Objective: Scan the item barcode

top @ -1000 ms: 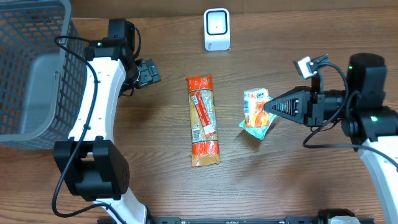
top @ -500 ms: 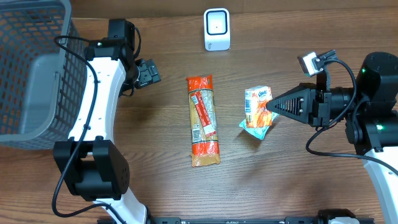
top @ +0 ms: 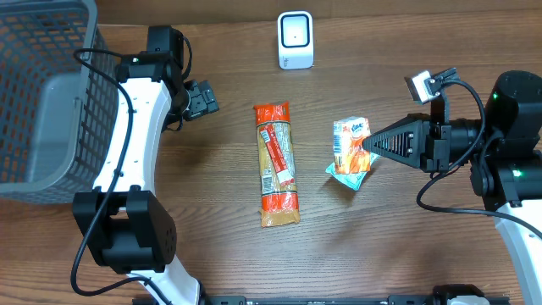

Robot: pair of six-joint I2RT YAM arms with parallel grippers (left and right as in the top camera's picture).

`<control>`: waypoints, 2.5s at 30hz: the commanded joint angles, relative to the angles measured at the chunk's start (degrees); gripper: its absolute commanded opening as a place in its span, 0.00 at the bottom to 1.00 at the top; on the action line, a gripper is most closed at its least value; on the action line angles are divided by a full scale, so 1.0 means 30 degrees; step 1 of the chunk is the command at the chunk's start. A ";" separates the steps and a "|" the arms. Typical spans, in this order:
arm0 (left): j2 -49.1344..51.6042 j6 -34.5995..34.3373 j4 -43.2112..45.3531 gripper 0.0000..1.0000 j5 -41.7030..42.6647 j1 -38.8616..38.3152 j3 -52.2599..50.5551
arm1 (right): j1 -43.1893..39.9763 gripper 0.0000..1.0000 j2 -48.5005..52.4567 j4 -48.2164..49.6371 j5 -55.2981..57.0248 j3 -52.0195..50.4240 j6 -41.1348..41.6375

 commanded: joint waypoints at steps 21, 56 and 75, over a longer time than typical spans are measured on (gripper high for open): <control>-0.0437 0.0372 0.0066 1.00 -0.0029 -0.0015 0.0313 | -0.0051 0.04 0.0364 0.0102 -0.0525 0.0124 -0.0073; -0.0437 0.0372 0.0066 1.00 -0.0029 -0.0015 0.0306 | 0.0000 0.04 0.0437 -1.0943 1.6189 -0.0379 -0.5610; -0.0437 0.0372 0.0066 1.00 -0.0029 -0.0015 0.0313 | 0.0000 0.04 0.1086 -1.2058 1.7478 -0.0379 -0.5945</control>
